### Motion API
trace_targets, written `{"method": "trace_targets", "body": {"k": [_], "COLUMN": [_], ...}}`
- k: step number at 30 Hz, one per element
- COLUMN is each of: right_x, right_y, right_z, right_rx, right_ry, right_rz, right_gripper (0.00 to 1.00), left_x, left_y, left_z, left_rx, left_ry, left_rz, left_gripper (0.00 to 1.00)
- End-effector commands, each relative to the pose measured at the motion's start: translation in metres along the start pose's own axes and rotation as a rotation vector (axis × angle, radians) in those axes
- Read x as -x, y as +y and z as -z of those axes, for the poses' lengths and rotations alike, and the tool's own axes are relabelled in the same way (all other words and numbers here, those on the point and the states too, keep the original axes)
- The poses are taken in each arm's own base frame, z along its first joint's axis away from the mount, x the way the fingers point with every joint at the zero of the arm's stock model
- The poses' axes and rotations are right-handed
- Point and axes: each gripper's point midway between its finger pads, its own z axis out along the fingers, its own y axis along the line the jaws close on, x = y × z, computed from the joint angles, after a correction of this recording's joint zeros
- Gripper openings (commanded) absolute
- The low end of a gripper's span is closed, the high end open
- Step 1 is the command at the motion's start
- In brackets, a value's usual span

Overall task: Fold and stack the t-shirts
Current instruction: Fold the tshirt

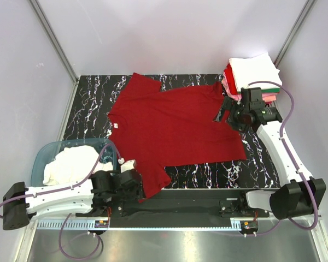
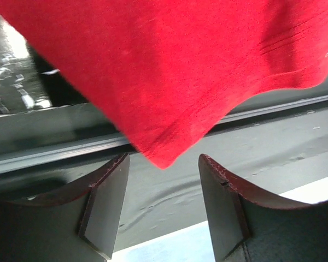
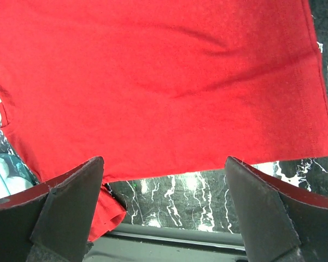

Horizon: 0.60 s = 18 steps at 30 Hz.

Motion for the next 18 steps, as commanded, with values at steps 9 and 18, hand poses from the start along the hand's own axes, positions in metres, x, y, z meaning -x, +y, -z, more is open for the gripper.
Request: {"method": "trace_targets", "body": {"k": [9, 18], "right_x": [0.003, -0.025], "right_y": [-0.011, -0.024], "right_z": [0.022, 0.011], "right_rx": [-0.045, -0.046], "right_ry": [-0.068, -0.019], "right_rz": [0.028, 0.011], "right_gripper": [1.0, 1.0], "left_x": [-0.001, 0.002], "left_y": [-0.017, -0.011], "left_z": [-0.022, -0.029], "left_rx": [-0.055, -0.045], "left_ry": [-0.013, -0.041], "left_rz": [0.045, 0.041], "left_gripper": [0.48, 0.07]}}
